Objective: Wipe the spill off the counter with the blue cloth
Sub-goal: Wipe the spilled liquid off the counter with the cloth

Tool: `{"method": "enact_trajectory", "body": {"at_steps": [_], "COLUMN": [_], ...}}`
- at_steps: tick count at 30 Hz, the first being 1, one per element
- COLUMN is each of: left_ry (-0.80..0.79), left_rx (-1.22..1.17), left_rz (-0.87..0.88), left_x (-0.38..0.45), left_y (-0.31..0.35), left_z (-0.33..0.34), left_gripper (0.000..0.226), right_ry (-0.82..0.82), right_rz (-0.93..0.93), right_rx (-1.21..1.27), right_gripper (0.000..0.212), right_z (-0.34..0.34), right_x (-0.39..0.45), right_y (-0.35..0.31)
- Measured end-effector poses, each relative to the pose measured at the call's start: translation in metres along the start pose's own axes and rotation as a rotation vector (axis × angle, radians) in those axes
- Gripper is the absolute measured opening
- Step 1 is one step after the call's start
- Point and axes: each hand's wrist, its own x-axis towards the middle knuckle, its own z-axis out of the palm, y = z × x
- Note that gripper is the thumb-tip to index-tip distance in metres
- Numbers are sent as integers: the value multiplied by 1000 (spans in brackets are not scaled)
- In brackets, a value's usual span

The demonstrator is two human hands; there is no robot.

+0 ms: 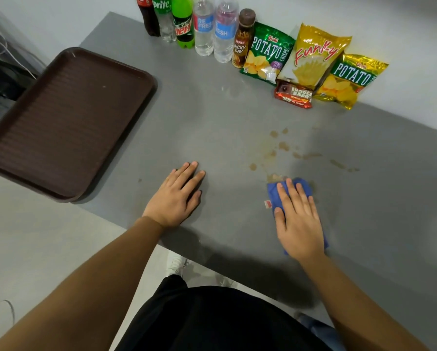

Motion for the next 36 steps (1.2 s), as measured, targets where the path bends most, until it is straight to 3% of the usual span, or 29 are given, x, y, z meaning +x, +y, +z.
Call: {"method": "enact_trajectory", "body": {"at_steps": [5, 10, 15, 19, 27, 36], "left_ry": [5, -16, -43, -48, -50, -44], "left_rx": [10, 15, 27, 28, 11, 10], "left_rz": [-16, -25, -30, -33, -26, -27], "left_x": [0, 0, 0, 0, 0, 0], "left_y": [2, 1, 0, -1, 0, -1], "left_z": [0, 0, 1, 1, -1, 1], "left_gripper": [54, 56, 58, 58, 56, 56], "right_ry": [30, 10, -63, -83, 25, 38], "right_rz": [9, -46, -194, -208, -70, 113], "right_rx": [-8, -24, -17, 0, 8, -25], "right_gripper": [59, 63, 64, 61, 60, 62], "right_z": [5, 13, 13, 10, 2, 5], "right_x": [-40, -55, -12, 40, 84, 37], "right_y": [3, -36, -85, -99, -55, -29]}}
